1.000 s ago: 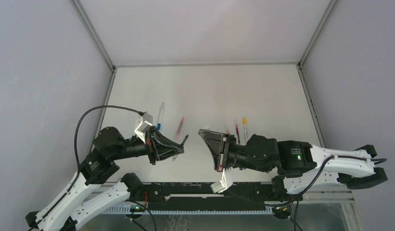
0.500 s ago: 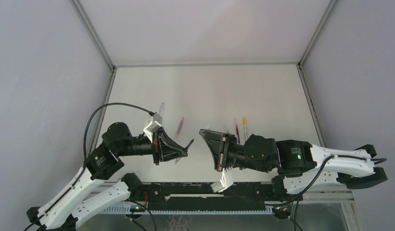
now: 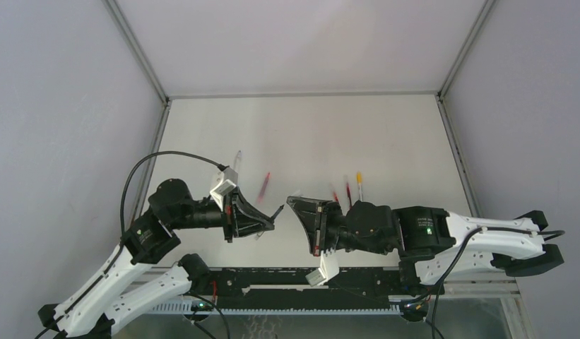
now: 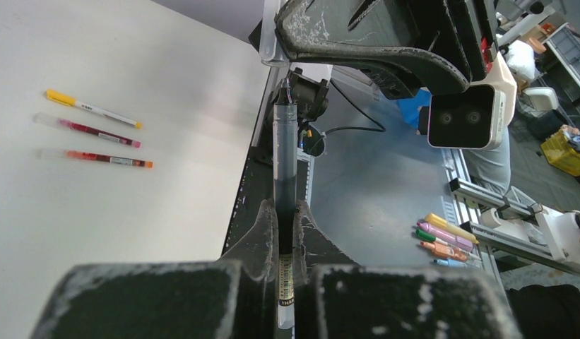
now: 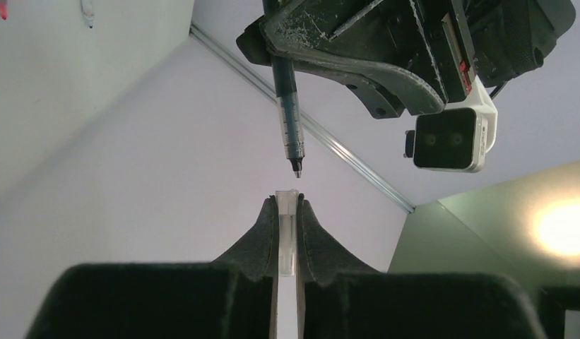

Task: Insert the pens into the pen caps
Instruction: Insert the pen cap onto the pen.

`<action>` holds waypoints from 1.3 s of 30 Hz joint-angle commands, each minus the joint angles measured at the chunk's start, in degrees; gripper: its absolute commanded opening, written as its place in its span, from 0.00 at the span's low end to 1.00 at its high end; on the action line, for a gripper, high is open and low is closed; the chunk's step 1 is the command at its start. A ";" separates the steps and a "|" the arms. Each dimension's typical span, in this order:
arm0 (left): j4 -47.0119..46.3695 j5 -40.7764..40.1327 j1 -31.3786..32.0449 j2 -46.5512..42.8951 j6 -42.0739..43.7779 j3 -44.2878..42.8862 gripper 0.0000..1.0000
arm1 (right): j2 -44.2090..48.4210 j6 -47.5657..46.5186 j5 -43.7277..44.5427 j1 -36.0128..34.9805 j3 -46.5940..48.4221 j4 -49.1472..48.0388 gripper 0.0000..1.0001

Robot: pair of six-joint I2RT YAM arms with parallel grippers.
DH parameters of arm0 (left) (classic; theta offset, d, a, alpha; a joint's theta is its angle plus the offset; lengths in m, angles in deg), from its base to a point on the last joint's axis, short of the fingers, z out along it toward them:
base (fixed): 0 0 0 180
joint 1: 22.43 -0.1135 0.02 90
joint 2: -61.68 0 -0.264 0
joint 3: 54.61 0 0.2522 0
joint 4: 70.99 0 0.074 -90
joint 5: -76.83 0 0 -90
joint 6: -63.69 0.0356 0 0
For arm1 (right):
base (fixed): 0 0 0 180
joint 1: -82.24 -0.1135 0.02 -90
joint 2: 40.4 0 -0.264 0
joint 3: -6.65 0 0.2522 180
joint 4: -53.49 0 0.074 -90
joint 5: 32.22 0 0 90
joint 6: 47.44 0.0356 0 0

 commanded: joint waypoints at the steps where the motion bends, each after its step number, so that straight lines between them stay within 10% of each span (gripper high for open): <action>1: 0.48 0.53 -0.25 0.45 1.94 -3.92 0.00 | 0.00 -14.81 -0.60 -0.51 2.31 -0.29 0.00; 39: 1.66 1.94 -0.19 1.49 3.00 -4.36 0.00 | -2.50 -13.06 -3.35 -1.84 1.21 2.02 0.00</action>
